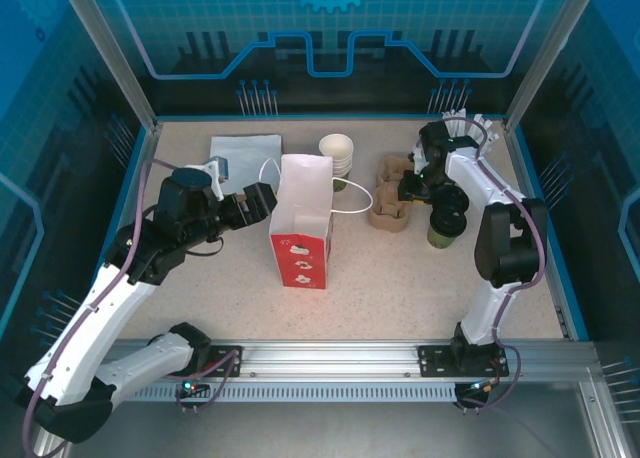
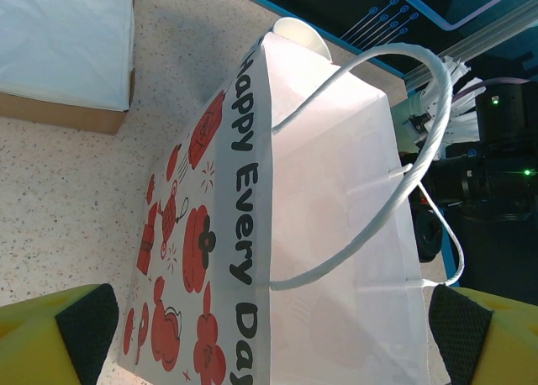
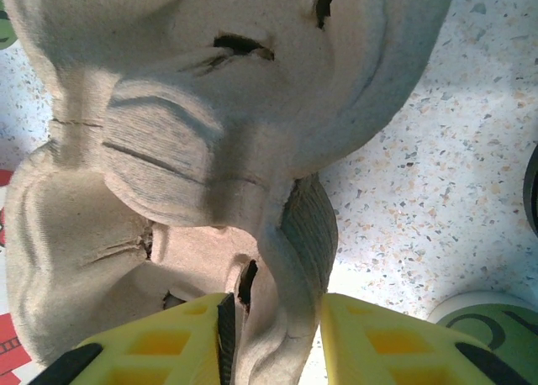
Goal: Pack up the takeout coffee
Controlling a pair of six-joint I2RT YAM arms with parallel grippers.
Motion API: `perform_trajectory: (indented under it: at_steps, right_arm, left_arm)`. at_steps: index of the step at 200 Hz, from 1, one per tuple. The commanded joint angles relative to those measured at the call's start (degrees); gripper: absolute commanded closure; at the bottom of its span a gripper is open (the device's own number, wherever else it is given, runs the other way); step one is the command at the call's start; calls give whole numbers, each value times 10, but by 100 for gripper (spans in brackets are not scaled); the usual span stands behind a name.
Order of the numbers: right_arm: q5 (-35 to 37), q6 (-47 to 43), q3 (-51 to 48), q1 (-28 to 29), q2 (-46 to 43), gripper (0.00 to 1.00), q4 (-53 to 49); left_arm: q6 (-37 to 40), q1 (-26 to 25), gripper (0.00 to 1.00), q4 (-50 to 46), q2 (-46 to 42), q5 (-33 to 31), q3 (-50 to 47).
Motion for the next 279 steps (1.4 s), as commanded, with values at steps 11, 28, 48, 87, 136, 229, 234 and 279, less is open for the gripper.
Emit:
perform_trajectory:
  at_steps: [11, 28, 48, 87, 136, 229, 234, 279]
  right_arm:
    - [2, 3, 23, 5, -6, 63, -23]
    - [4, 2, 25, 5, -7, 63, -25]
    - [2, 3, 23, 6, -6, 65, -24]
    - [1, 4, 21, 6, 2, 68, -21]
    - [0, 8, 21, 6, 14, 72, -21]
    - [-1, 13, 18, 6, 21, 83, -22]
    - [-2, 13, 18, 6, 19, 85, -23]
    - [-27, 15, 14, -1, 7, 92, -13]
  left_arm:
    - [11, -4, 1, -14, -8, -15, 12]
    - [13, -4, 1, -14, -8, -16, 10]
    - [13, -4, 1, -15, -8, -17, 10]
    - [14, -4, 1, -17, -8, -20, 9]
    - [14, -4, 1, -17, -10, -22, 7]
    - [17, -4, 1, -14, -25, -30, -4]
    - [17, -4, 1, -14, -25, -31, -3]
    - [21, -4, 1, -21, -24, -35, 12]
